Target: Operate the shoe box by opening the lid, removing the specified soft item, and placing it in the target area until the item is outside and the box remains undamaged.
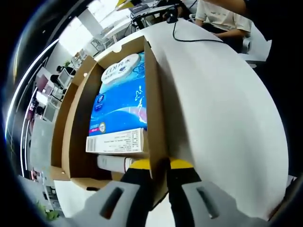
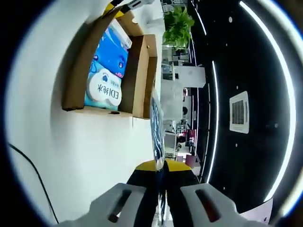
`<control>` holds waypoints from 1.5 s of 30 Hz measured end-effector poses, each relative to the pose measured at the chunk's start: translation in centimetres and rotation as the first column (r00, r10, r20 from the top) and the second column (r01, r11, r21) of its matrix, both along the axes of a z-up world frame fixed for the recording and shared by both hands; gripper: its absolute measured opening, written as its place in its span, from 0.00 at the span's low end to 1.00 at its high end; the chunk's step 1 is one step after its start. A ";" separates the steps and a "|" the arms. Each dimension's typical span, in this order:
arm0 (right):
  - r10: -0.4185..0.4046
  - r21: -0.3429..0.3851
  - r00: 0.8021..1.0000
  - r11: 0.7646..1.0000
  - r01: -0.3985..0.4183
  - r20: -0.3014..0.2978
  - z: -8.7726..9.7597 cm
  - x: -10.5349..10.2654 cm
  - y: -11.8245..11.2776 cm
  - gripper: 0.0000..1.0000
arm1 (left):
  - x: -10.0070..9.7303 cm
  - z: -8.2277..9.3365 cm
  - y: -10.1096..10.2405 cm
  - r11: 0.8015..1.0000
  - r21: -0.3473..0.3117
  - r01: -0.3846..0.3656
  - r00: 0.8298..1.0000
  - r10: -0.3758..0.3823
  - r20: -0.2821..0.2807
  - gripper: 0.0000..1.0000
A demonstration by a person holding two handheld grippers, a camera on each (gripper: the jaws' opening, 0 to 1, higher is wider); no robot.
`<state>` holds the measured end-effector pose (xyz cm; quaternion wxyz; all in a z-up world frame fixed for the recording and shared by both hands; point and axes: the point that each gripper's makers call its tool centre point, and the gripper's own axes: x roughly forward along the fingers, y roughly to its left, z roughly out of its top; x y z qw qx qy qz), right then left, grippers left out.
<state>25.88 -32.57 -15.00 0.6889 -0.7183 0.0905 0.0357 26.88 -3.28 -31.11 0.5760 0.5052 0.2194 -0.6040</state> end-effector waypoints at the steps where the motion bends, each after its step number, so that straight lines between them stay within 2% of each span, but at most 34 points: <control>1: -0.003 0.017 1.000 1.000 0.004 -0.014 -0.5 -0.3 -0.5 0.01 | 0.0 0.0 0.0 1.000 -0.001 0.000 1.000 0.000 -0.002 0.09; 2: -0.003 0.054 0.999 0.999 0.005 -0.034 -1.6 -0.6 -0.9 0.01 | 0.0 0.0 0.0 1.000 0.000 -0.002 1.000 0.002 -0.001 0.09; 3: 0.034 0.109 0.999 0.994 -0.029 -0.040 -2.3 -0.6 -0.7 0.01 | 0.1 0.0 -0.1 1.000 -0.001 -0.004 1.000 0.004 -0.002 0.09; 4: 0.044 0.129 0.998 0.991 -0.037 -0.054 -2.9 -0.8 -0.9 0.01 | 0.1 0.0 -0.1 1.000 0.000 -0.009 1.000 0.009 -0.002 0.10; 8: 0.026 0.124 0.998 0.992 -0.019 -0.055 -3.4 -0.7 -1.7 0.01 | 0.1 0.0 -0.1 1.000 -0.001 -0.009 1.000 0.009 -0.003 0.10; 15: 0.020 0.136 0.993 0.991 -0.004 -0.117 -6.1 0.0 -3.9 0.01 | 0.2 0.0 -0.1 1.000 -0.001 -0.004 1.000 0.004 -0.004 0.09; 23: 0.018 0.128 0.983 0.992 0.005 -0.184 -8.9 1.1 -4.3 0.01 | 0.2 0.0 -0.2 1.000 -0.001 -0.003 1.000 0.003 -0.003 0.09; 30: 0.009 0.092 0.968 0.996 0.014 -0.250 -11.5 1.3 -4.9 0.01 | 0.2 -0.1 -0.2 1.000 -0.002 -0.003 1.000 0.003 -0.004 0.09; 36: -0.008 0.094 0.963 0.995 0.035 -0.269 -12.4 1.5 -5.9 0.01 | 0.2 -0.1 -0.2 1.000 -0.001 -0.002 1.000 0.002 -0.003 0.09; 45: 0.003 0.089 0.952 0.996 0.025 -0.307 -13.9 1.7 -5.7 0.01 | 0.1 -0.1 -0.2 1.000 -0.002 -0.002 1.000 0.002 -0.004 0.09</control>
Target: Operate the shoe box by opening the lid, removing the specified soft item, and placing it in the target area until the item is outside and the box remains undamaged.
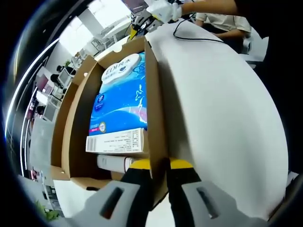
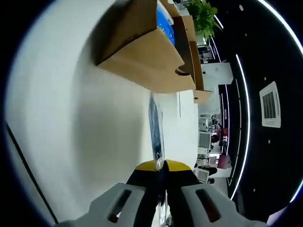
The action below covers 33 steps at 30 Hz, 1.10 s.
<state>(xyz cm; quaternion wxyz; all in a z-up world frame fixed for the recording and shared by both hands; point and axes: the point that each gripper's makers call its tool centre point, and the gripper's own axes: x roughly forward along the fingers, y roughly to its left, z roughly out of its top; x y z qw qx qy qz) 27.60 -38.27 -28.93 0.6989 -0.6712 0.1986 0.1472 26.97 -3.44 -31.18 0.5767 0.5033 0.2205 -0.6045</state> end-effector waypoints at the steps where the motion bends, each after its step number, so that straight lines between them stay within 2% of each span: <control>1: 0.002 0.003 1.000 1.000 -0.002 -0.010 -0.3 0.0 0.1 0.01 | 0.0 0.0 0.0 1.000 0.000 0.000 1.000 0.000 0.000 0.09; 5: -0.006 0.000 0.999 1.000 0.006 -0.043 -1.6 0.1 0.0 0.01 | 0.0 0.0 0.0 1.000 -0.001 0.001 1.000 -0.001 0.001 0.09; 9: 0.000 0.010 0.998 1.000 0.001 -0.058 -2.0 0.0 0.0 0.01 | 0.0 0.0 0.0 1.000 -0.002 0.001 1.000 -0.001 0.000 0.09; 13: -0.010 0.029 0.994 0.999 0.013 -0.109 -3.1 -0.2 -0.6 0.01 | 0.0 0.0 0.1 1.000 -0.003 0.000 1.000 0.000 -0.001 0.09; 17: -0.016 0.062 0.993 0.998 0.024 -0.120 -3.3 -0.1 -0.7 0.01 | 0.0 0.0 0.1 1.000 -0.003 0.000 1.000 0.000 -0.002 0.09; 26: -0.015 0.076 0.987 0.997 0.028 -0.157 -3.9 -0.2 -0.9 0.01 | 0.0 0.0 0.0 1.000 -0.003 0.000 1.000 0.000 -0.002 0.09; 28: -0.019 0.086 0.987 0.996 0.033 -0.160 -4.0 -0.1 -1.3 0.03 | 0.1 0.0 0.0 1.000 -0.003 -0.001 1.000 0.001 -0.001 0.09; 30: -0.029 0.109 0.980 0.993 0.051 -0.195 -4.5 -0.6 -1.0 0.07 | 0.1 0.0 0.0 1.000 -0.003 0.001 1.000 -0.001 0.000 0.09; 33: -0.041 0.105 0.981 0.993 0.062 -0.192 -4.3 -0.7 -0.9 0.08 | 0.0 0.0 0.0 1.000 -0.004 0.005 1.000 -0.005 0.001 0.09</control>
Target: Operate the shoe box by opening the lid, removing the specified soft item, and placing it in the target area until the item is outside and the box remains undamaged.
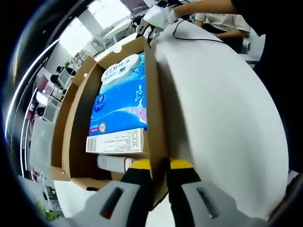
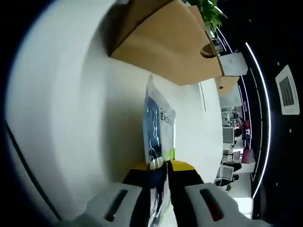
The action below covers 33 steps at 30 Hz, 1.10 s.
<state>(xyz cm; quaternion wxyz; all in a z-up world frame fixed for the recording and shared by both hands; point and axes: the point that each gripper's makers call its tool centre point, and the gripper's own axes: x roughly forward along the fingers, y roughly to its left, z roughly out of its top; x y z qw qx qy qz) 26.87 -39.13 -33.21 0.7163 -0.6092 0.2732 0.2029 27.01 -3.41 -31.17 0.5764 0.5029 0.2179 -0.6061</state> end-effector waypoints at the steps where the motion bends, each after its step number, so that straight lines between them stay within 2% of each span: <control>1: -0.003 0.003 1.000 1.000 0.003 -0.001 0.0 0.0 0.1 0.08 | 0.0 0.0 0.0 1.000 0.000 0.000 1.000 0.000 0.000 0.09; 7: -0.006 0.000 1.000 1.000 0.006 -0.006 0.2 -0.7 0.4 0.10 | 0.0 0.0 0.0 1.000 -0.002 0.004 1.000 -0.004 0.000 0.09; 15: -0.031 -0.013 0.999 0.999 0.030 -0.023 0.7 -2.2 -0.6 0.12 | -0.1 0.0 0.0 1.000 -0.002 0.003 1.000 -0.003 0.002 0.09; 25: -0.036 -0.032 0.998 0.999 0.034 -0.053 0.8 -3.5 -0.2 0.13 | 0.0 0.0 0.0 1.000 -0.003 0.003 1.000 -0.003 0.002 0.09; 33: -0.102 0.002 0.992 0.995 0.102 -0.079 1.4 -5.5 -0.8 0.17 | 0.0 0.0 0.0 1.000 -0.004 0.002 1.000 -0.002 0.002 0.09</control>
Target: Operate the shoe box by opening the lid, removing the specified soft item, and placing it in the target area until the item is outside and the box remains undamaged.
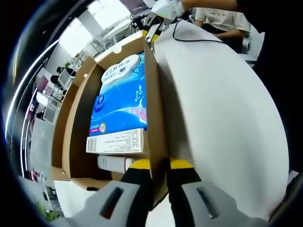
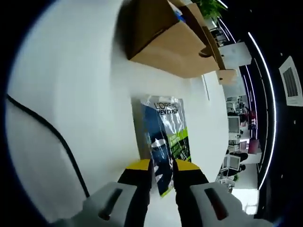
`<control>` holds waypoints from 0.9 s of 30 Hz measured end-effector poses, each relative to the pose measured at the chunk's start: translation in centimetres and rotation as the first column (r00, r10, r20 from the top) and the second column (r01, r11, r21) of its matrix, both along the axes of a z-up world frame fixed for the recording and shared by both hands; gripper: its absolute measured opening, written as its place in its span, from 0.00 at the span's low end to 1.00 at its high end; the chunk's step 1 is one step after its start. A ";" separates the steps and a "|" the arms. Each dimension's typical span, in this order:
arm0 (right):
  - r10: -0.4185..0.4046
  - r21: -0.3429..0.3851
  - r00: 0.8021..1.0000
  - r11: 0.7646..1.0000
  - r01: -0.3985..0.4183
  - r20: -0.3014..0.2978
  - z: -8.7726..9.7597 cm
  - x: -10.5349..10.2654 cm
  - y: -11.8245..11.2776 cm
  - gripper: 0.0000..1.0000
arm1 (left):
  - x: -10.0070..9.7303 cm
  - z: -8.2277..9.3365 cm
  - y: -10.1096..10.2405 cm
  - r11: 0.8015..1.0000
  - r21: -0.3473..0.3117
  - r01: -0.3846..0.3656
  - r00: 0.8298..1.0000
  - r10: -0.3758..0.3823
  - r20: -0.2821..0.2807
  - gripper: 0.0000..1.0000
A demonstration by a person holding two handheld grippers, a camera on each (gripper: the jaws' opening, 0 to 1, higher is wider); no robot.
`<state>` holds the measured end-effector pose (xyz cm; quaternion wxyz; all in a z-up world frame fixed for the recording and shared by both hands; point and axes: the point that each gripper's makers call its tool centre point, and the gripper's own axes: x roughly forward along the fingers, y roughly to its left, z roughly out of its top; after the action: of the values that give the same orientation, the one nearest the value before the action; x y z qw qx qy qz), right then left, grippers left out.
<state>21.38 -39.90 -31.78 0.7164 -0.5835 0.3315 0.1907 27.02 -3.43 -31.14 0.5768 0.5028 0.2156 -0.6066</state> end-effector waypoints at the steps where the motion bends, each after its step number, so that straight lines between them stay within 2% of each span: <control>1: -0.018 0.014 1.000 1.000 0.018 -0.005 0.0 -0.2 -0.1 0.17 | 0.0 0.0 0.0 1.000 0.000 -0.001 1.000 0.001 -0.001 0.09; 2: -0.058 0.058 0.998 0.997 0.058 0.000 0.0 -0.4 0.0 0.17 | 0.0 0.0 0.0 1.000 -0.001 -0.001 1.000 0.001 -0.001 0.09; 4: -0.073 0.100 0.997 0.992 0.073 0.005 0.2 -0.5 0.5 0.18 | 0.0 0.0 0.0 1.000 -0.001 -0.001 1.000 0.001 0.000 0.10; 7: -0.086 0.115 0.996 0.990 0.085 0.006 1.0 -0.2 0.8 0.18 | 0.0 0.0 0.0 1.000 -0.003 0.000 1.000 0.000 -0.001 0.10; 8: -0.105 0.146 0.994 0.984 0.102 0.010 1.4 -0.1 1.1 0.18 | 0.0 0.0 0.0 1.000 -0.003 -0.001 1.000 0.001 -0.002 0.10; 10: -0.146 0.214 0.989 0.967 0.138 0.019 1.8 0.4 1.5 0.18 | -0.1 0.1 0.0 1.000 -0.002 0.000 1.000 0.000 -0.001 0.09; 12: -0.195 0.313 0.980 0.933 0.175 0.032 2.4 1.3 2.0 0.18 | -0.1 0.1 0.1 1.000 -0.002 -0.005 1.000 0.005 -0.003 0.09; 13: -0.250 0.381 0.967 0.899 0.214 0.047 2.7 2.1 2.0 0.18 | -0.1 0.0 0.1 1.000 0.000 -0.003 1.000 0.003 -0.002 0.09; 14: -0.312 0.457 0.948 0.854 0.250 0.064 3.1 3.0 2.0 0.18 | -0.1 0.0 0.1 1.000 0.001 -0.003 1.000 0.003 -0.002 0.09; 16: -0.383 0.567 0.922 0.772 0.288 0.053 3.1 4.1 2.1 0.20 | -0.1 0.1 0.1 1.000 0.002 -0.004 1.000 0.004 -0.002 0.09; 17: -0.435 0.643 0.900 0.694 0.323 0.018 2.7 4.8 2.2 0.22 | -0.2 0.1 0.1 1.000 0.002 -0.005 1.000 0.005 -0.002 0.09; 18: -0.480 0.685 0.877 0.636 0.355 -0.008 2.3 5.2 2.0 0.23 | -0.2 0.1 0.1 1.000 0.001 -0.005 1.000 0.005 -0.002 0.09; 19: -0.532 0.730 0.844 0.553 0.402 -0.062 1.3 6.0 0.7 0.23 | -0.2 0.1 0.1 1.000 0.001 -0.005 1.000 0.005 -0.001 0.09; 20: -0.557 0.759 0.825 0.498 0.420 -0.092 0.8 6.4 0.4 0.22 | -0.2 0.1 0.1 1.000 0.000 -0.004 1.000 0.004 -0.001 0.09; 21: -0.601 0.804 0.788 0.399 0.441 -0.135 0.1 7.1 -0.6 0.22 | -0.2 0.1 0.1 1.000 -0.001 -0.004 1.000 0.004 -0.003 0.09; 22: -0.620 0.820 0.764 0.335 0.464 -0.179 -0.5 7.2 -0.9 0.22 | -0.2 0.1 0.2 1.000 -0.001 -0.002 1.000 0.002 -0.003 0.09; 23: -0.639 0.828 0.731 0.258 0.497 -0.239 -1.4 7.1 -1.3 0.23 | -0.2 0.1 0.2 1.000 -0.002 -0.001 1.000 0.001 -0.003 0.09; 24: -0.653 0.829 0.711 0.224 0.512 -0.262 -1.9 7.1 -1.7 0.24 | -0.2 0.1 0.2 1.000 -0.002 -0.002 1.000 0.002 -0.003 0.09; 25: -0.661 0.829 0.699 0.208 0.519 -0.272 -2.1 7.1 -2.0 0.25 | -0.2 0.1 0.2 1.000 -0.002 -0.001 1.000 0.001 -0.003 0.09; 26: -0.651 0.861 0.732 0.239 0.448 -0.200 -1.6 8.1 -1.8 0.25 | -0.2 0.1 0.2 1.000 -0.004 -0.002 1.000 0.002 -0.004 0.09; 27: -0.648 0.843 0.732 0.258 0.472 -0.212 -1.9 7.8 -1.9 0.25 | -0.2 0.1 0.2 1.000 -0.004 -0.003 1.000 0.003 -0.004 0.09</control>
<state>29.19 -41.82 -33.65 0.9505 -0.0046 0.3105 0.0079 26.80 -3.24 -31.02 0.5782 0.5003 0.2162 -0.6072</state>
